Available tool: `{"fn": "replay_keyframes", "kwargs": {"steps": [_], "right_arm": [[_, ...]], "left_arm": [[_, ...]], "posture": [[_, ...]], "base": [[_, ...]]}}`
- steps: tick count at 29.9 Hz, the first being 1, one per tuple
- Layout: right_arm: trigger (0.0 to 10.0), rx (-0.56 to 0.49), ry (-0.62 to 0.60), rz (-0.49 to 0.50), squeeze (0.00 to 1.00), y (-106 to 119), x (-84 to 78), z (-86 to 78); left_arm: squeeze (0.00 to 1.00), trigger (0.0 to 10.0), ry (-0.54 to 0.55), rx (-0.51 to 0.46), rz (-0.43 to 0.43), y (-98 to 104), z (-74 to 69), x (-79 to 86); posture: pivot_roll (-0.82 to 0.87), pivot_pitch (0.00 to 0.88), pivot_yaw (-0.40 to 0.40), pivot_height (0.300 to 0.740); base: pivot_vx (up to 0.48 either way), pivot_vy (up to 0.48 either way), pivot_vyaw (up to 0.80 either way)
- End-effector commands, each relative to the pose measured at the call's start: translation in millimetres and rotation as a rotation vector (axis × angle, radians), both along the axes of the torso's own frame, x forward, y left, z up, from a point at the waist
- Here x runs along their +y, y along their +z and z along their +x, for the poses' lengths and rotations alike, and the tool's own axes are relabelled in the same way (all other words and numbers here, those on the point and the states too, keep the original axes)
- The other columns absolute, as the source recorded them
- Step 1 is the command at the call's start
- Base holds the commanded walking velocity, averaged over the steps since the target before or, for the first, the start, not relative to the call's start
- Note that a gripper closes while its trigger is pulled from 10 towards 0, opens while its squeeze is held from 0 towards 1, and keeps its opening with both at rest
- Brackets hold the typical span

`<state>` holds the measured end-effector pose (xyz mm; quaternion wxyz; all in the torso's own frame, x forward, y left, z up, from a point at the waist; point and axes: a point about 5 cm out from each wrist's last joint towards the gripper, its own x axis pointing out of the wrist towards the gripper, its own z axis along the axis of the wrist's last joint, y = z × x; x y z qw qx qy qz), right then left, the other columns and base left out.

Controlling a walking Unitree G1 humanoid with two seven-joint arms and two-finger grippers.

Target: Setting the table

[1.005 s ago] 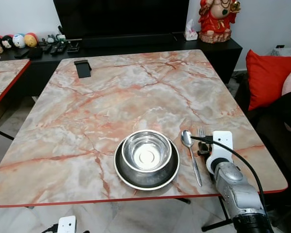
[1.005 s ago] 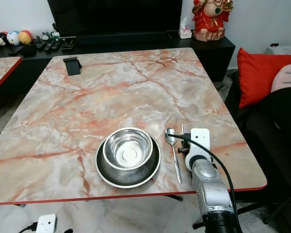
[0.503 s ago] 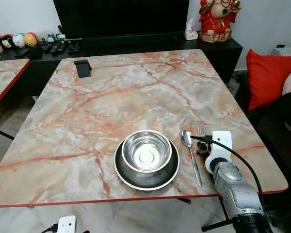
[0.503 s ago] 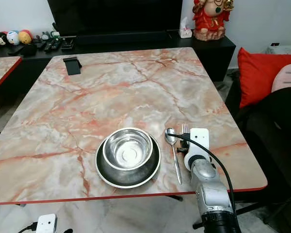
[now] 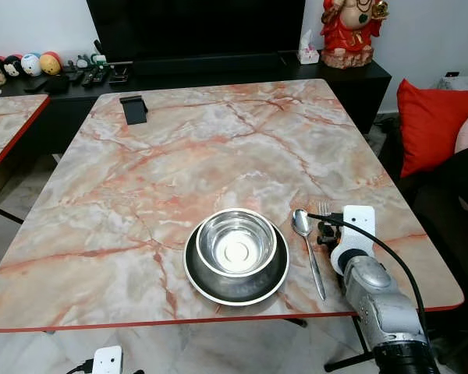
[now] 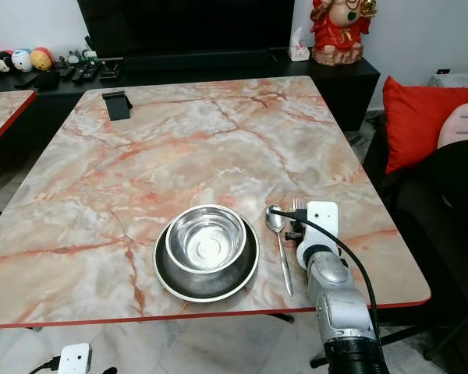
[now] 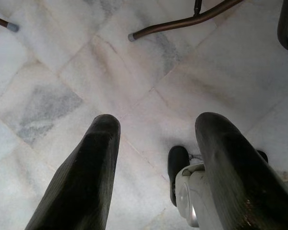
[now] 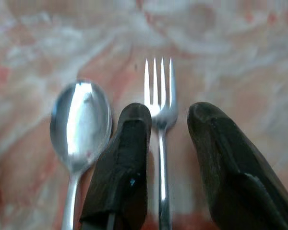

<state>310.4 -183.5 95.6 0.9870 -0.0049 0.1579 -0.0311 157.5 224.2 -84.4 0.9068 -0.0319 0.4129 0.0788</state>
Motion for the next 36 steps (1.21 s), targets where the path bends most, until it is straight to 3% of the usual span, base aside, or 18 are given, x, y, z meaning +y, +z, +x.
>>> {"fn": "replay_keyframes", "kwargs": {"steps": [1, 2, 5, 8, 17, 30, 36], "right_arm": [[10.0, -0.103, 0.006, 0.005, 0.0, 19, 2.4, 6.0], [10.0, -0.189, 0.007, -0.015, 0.0, 30, 2.6, 7.7], [10.0, -0.318, 0.018, -0.105, 0.0, 48, 3.1, 9.0], [10.0, -0.456, 0.04, -0.095, 0.0, 67, 10.1, 7.8], [10.0, -0.572, 0.042, -0.068, 0.0, 70, 16.4, -2.4], [10.0, -0.62, 0.091, -0.054, 0.0, 76, 35.2, -1.9], [10.0, -0.632, 0.071, -0.043, 0.0, 78, 37.1, 0.5]], "left_arm": [[0.0, 10.0, -0.006, 0.015, 0.009, -1, -3.8, 3.9], [0.0, 10.0, -0.006, 0.015, 0.009, -1, -3.8, 4.0], [0.0, 10.0, -0.005, 0.014, 0.01, -1, -3.9, 4.1], [0.0, 10.0, -0.004, 0.012, 0.01, -1, -4.2, 4.4], [0.0, 10.0, -0.002, 0.012, 0.014, -1, -6.9, 5.5], [0.0, 10.0, 0.012, 0.016, -0.003, -2, -7.0, 4.1], [0.0, 10.0, 0.013, 0.021, -0.003, -2, -7.4, 3.5]], "posture": [[-0.1, 0.0, 0.067, 0.74], [-0.1, 0.0, 0.066, 0.74], [-0.1, 0.0, 0.067, 0.74], [-0.11, 0.0, 0.067, 0.74], [-0.11, 0.0, 0.064, 0.74], [-0.11, 0.0, 0.056, 0.74], [-0.11, 0.0, 0.06, 0.74]], "base": [[0.0, 0.0, 0.0], [0.0, 0.0, 0.0], [0.0, 0.0, 0.0], [0.0, 0.0, 0.0], [0.0, 0.0, 0.0], [0.0, 0.0, 0.0], [0.0, 0.351, 0.0]]}}
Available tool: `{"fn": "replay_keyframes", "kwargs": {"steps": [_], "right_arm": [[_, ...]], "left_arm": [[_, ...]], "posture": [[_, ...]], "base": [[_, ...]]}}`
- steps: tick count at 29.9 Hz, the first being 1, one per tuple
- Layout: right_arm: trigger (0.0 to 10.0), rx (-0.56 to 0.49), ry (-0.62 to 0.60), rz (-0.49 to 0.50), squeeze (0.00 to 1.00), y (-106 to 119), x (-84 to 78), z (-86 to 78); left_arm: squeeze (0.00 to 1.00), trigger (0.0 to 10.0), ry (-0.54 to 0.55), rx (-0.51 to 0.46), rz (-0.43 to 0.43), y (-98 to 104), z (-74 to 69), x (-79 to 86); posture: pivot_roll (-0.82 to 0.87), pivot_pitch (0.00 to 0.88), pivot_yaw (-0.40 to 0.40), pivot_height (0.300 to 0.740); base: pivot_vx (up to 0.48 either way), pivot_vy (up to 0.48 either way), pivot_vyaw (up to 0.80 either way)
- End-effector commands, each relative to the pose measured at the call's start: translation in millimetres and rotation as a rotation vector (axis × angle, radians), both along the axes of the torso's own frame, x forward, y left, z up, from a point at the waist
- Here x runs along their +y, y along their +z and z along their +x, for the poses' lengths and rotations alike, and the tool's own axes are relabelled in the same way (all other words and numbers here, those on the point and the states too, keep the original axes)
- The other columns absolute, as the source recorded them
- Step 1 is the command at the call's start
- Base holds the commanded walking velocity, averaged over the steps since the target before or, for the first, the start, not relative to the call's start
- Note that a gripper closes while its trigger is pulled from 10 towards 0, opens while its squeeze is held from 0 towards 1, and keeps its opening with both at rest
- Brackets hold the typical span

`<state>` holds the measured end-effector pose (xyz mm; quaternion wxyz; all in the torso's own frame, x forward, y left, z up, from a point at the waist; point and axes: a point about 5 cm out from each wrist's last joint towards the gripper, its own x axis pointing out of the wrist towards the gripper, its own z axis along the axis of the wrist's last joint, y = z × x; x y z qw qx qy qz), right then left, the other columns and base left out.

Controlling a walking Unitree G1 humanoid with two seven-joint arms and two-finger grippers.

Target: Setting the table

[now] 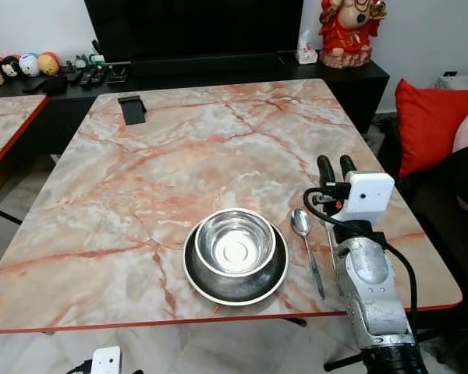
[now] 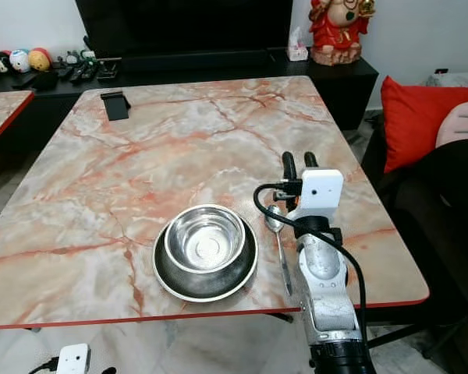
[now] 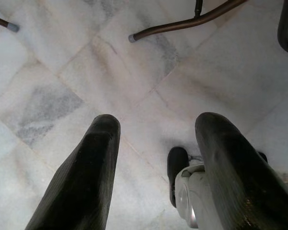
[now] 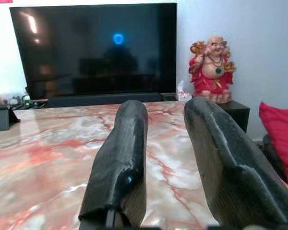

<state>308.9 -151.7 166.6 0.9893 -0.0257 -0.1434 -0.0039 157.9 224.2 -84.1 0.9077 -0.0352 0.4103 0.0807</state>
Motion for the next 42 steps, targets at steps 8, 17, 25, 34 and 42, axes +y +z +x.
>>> {"fn": "replay_keyframes", "kwargs": {"steps": [8, 17, 25, 34, 42], "right_arm": [[10.0, -0.053, 0.031, -0.022, 0.0, 11, 11.6, 2.9], [10.0, -0.057, 0.03, -0.013, 0.0, 11, 14.2, 2.9], [10.0, -0.063, 0.029, -0.011, 0.0, 12, 14.5, 2.8], [10.0, -0.062, 0.043, -0.011, 0.0, 14, 18.6, 5.1], [10.0, -0.06, 0.058, -0.028, 0.0, 13, 22.6, 4.9]], "left_arm": [[0.0, 10.0, 0.002, 0.031, 0.005, -3, -8.9, 3.6], [0.0, 10.0, -0.006, 0.036, 0.006, -4, -10.1, 3.4], [0.0, 10.0, -0.012, 0.035, 0.004, -4, -9.9, 3.0], [0.0, 10.0, -0.003, 0.028, 0.001, -3, -7.2, 2.7], [0.0, 10.0, 0.006, 0.026, -0.001, -2, -6.4, 3.5]], "posture": [[-0.11, 0.0, 0.063, 0.74], [-0.11, 0.0, 0.066, 0.74], [-0.11, 0.0, 0.066, 0.74], [-0.1, 0.0, 0.059, 0.74], [-0.1, 0.0, 0.06, 0.74]], "base": [[0.0, 0.363, 0.0], [0.0, 0.359, 0.0], [0.0, 0.357, 0.0], [0.0, 0.357, 0.0], [0.0, 0.353, 0.0]]}}
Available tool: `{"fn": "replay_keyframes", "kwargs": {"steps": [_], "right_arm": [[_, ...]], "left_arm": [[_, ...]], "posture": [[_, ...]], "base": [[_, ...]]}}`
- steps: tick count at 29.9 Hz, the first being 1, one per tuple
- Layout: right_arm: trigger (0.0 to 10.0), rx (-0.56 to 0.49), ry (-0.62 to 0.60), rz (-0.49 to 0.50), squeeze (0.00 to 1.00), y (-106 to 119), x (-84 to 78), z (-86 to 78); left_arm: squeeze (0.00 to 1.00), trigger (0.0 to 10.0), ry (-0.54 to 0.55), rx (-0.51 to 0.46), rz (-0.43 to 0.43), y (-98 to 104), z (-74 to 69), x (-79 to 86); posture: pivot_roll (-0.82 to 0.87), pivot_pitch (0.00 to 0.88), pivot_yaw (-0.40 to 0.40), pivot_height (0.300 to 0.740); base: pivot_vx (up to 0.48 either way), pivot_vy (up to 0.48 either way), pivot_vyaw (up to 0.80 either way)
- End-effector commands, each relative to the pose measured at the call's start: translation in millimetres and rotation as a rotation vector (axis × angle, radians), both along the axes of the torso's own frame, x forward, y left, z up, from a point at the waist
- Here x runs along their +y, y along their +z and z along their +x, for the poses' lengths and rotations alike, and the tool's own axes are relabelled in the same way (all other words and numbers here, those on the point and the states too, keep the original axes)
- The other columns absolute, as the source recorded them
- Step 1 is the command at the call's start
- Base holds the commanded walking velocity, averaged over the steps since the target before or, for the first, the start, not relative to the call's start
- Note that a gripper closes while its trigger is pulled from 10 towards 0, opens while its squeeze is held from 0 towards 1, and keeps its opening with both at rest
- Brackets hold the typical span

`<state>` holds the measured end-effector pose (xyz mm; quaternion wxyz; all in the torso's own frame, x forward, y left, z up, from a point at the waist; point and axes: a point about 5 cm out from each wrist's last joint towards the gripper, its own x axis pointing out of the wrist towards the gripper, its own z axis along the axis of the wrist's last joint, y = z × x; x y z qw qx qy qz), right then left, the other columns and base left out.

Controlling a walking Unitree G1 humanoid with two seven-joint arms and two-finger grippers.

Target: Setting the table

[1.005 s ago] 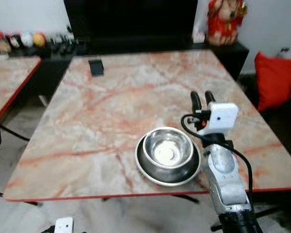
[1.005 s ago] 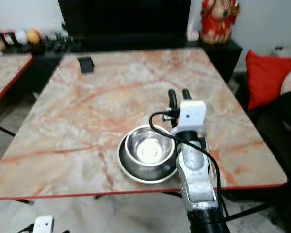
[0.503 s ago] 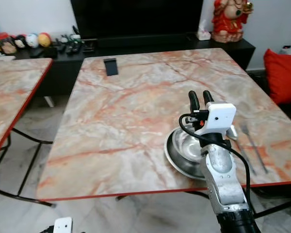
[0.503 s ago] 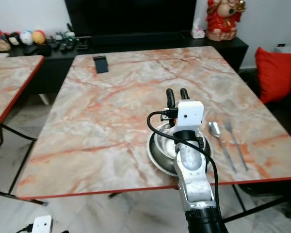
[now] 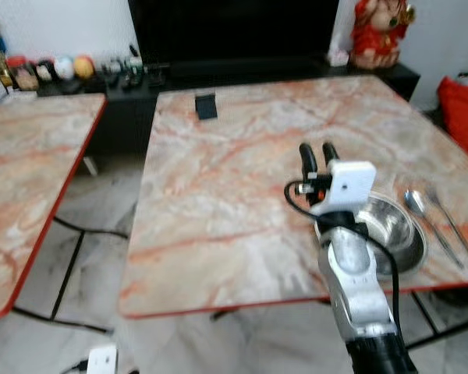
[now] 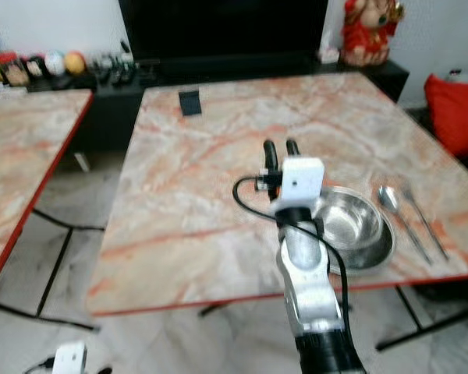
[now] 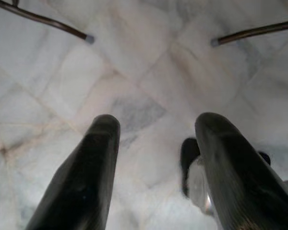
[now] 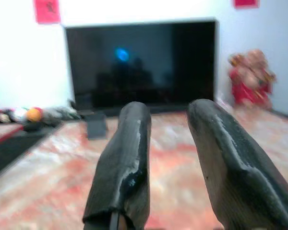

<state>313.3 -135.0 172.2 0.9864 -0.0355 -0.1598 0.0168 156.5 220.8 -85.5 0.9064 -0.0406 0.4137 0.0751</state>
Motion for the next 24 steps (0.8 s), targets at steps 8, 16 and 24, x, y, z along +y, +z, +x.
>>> {"fn": "replay_keyframes", "kwargs": {"steps": [8, 16, 24], "right_arm": [[10.0, -0.039, 0.049, -0.014, 0.0, 8.3, 10.1, -1.7], [10.0, -0.036, 0.057, -0.008, 0.0, 7.7, 11.2, -1.8], [10.0, -0.034, 0.058, -0.001, 0.0, 7.5, 11.6, -1.5]], "left_arm": [[0.0, 10.0, 0.009, 0.019, 0.014, -0.5, -4.3, 7.2], [0.0, 10.0, 0.01, 0.018, 0.014, -0.6, -4.3, 7.0], [0.0, 10.0, 0.008, 0.02, 0.013, -0.7, -4.7, 7.1]], "posture": [[-0.1, 0.0, 0.062, 0.74], [-0.1, 0.0, 0.061, 0.74], [-0.1, 0.0, 0.062, 0.74]], "base": [[0.0, 0.347, 0.61], [0.0, 0.337, 0.67], [0.0, 0.321, 0.0]]}}
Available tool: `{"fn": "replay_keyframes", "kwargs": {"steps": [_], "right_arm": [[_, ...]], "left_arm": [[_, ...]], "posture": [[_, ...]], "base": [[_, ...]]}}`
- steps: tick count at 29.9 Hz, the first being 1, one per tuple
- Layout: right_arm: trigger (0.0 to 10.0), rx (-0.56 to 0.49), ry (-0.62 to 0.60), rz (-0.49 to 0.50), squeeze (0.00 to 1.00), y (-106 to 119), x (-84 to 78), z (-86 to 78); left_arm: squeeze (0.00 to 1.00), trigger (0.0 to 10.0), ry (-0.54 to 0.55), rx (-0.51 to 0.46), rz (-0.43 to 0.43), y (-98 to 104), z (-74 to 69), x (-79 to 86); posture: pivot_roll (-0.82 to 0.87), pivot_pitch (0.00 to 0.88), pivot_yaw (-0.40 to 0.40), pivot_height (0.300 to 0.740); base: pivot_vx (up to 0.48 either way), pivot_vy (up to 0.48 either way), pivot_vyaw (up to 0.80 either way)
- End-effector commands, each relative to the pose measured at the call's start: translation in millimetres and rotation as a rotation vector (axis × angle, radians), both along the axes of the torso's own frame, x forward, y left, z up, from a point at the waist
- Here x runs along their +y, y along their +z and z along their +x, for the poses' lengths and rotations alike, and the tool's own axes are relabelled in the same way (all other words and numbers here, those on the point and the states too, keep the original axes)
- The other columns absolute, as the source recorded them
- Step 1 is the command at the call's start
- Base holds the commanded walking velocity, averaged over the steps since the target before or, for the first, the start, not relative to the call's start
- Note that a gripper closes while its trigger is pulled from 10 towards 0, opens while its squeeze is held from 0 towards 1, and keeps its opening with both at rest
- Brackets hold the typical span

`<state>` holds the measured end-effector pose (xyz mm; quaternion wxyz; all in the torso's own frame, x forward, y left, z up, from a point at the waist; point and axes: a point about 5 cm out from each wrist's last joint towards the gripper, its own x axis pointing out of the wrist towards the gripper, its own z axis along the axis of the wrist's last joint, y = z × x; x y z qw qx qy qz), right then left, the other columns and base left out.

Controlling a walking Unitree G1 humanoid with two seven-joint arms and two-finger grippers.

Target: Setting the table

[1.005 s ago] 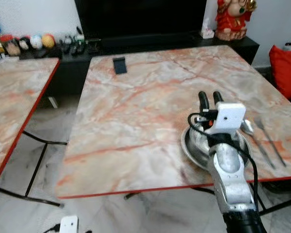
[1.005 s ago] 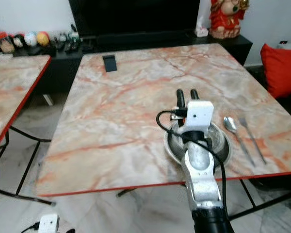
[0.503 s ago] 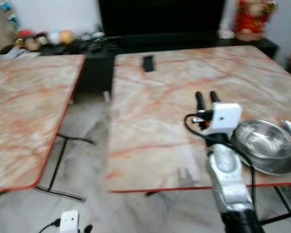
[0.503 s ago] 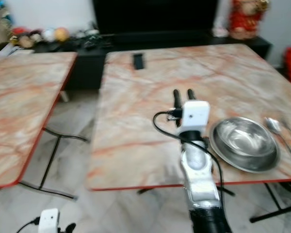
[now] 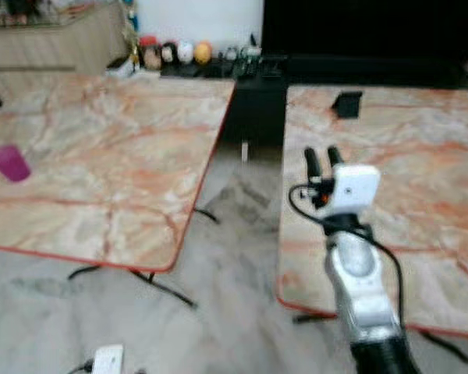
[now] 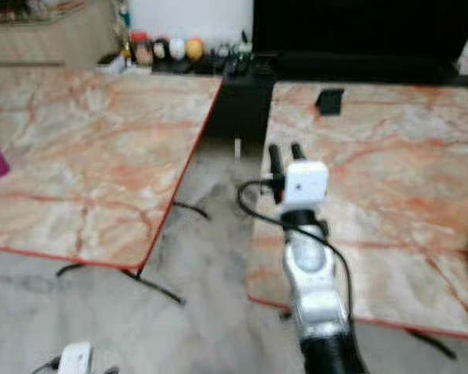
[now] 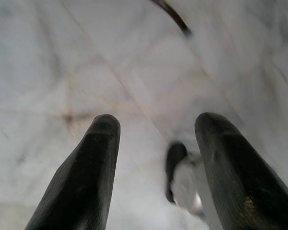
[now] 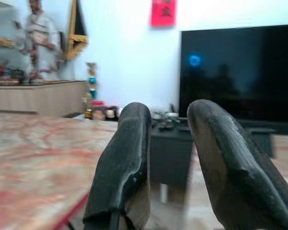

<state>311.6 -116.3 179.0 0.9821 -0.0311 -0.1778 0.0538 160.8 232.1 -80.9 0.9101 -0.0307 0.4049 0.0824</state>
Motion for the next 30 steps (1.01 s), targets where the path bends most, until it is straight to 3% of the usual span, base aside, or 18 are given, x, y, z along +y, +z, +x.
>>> {"fn": "replay_keyframes", "kwargs": {"steps": [1, 18, 30], "right_arm": [[10.0, 0.001, -0.018, 0.002, 0.0, 0, -7.1, 0.3], [10.0, 0.017, -0.026, 0.015, 0.0, -4, -9.1, 0.9], [10.0, 0.099, -0.049, 0.023, 0.0, -21, -18.7, 4.6]], "left_arm": [[0.0, 10.0, 0.003, 0.037, -0.013, -5, -9.2, -4.2], [0.0, 10.0, -0.005, 0.037, -0.01, -6, -10.3, -3.8], [0.0, 10.0, 0.0, 0.037, -0.004, -5, -9.0, -3.7]], "posture": [[-0.1, 0.0, 0.063, 0.74], [-0.1, 0.0, 0.065, 0.74], [-0.1, 0.0, 0.06, 0.74]], "base": [[0.0, 0.315, 0.0], [0.0, 0.31, 0.0], [0.0, 0.0, 0.0]]}}
